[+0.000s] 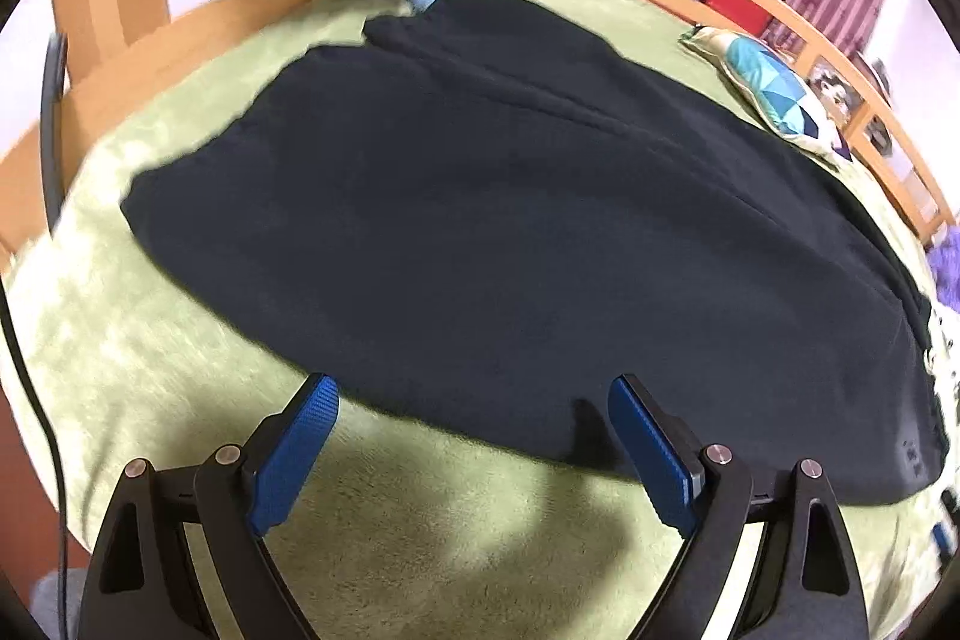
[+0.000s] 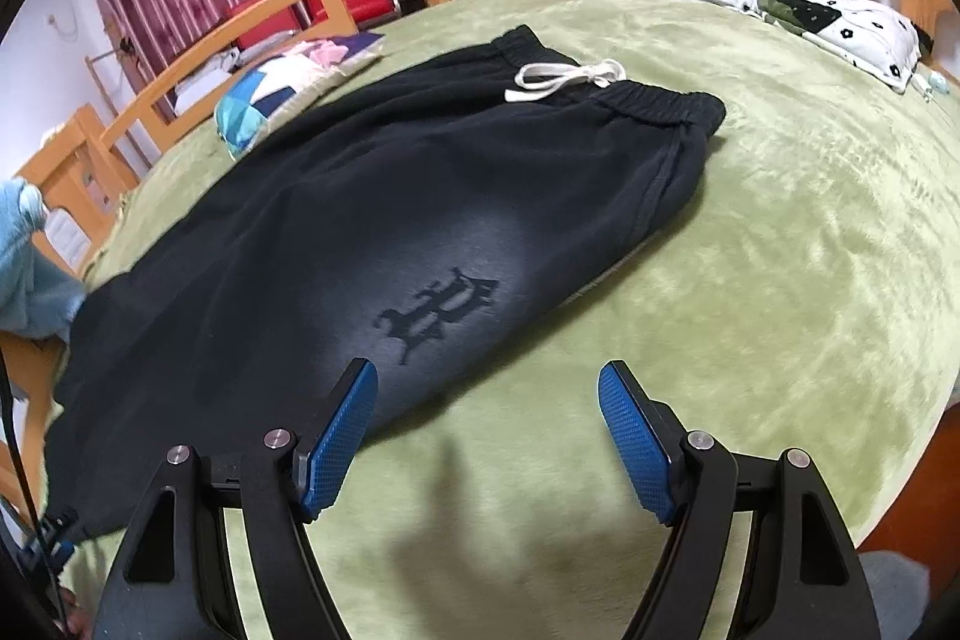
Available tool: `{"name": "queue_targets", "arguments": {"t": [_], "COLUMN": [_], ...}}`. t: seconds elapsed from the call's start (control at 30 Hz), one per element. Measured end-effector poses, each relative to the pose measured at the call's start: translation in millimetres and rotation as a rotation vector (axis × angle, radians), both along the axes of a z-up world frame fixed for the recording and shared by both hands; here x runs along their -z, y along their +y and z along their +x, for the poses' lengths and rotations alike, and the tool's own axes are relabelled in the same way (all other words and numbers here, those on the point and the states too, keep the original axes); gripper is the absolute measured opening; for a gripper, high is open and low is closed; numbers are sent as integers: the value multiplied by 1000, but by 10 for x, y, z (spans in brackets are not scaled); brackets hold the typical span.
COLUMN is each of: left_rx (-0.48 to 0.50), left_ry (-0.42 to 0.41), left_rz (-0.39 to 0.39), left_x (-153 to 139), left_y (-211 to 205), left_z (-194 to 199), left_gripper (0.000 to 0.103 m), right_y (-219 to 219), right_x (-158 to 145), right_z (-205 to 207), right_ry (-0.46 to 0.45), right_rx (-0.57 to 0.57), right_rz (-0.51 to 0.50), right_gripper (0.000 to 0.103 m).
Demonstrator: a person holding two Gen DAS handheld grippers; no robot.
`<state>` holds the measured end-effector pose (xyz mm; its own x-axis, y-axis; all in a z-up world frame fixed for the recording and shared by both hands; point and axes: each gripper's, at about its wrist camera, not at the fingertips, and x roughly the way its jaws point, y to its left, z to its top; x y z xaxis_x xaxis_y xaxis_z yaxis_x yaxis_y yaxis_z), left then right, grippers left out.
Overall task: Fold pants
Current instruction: 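Move both tools toward the sweatpants' leg edge, fingers open, then grasp the top leg edge with both tools and lift it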
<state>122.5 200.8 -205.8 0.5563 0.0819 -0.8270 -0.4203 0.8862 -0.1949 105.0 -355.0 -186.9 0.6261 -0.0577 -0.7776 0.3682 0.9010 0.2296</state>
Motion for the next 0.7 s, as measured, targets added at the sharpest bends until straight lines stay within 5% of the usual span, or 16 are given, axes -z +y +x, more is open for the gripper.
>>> {"name": "queue_targets", "arguments": {"t": [0.1, 0.5, 0.6, 0.7], "left_rx": [-25, -28, -61, -102], "left_ry": [-1, -42, -49, -40], "left_rz": [-79, -67, -71, -70], "left_x": [70, 163, 178, 180], "left_y": [52, -10, 47, 133], "left_z": [17, 116, 170, 243], "left_gripper": [91, 90, 79, 53], "right_y": [-128, -335, -317, -324], "right_x": [47, 338, 491, 567], "right_z": [-11, 256, 418, 517], "right_ry": [0, -2, 39, 39], "right_rx": [1, -11, -26, -8], "right_rz": [26, 165, 172, 173], "right_gripper": [76, 76, 76, 71]}}
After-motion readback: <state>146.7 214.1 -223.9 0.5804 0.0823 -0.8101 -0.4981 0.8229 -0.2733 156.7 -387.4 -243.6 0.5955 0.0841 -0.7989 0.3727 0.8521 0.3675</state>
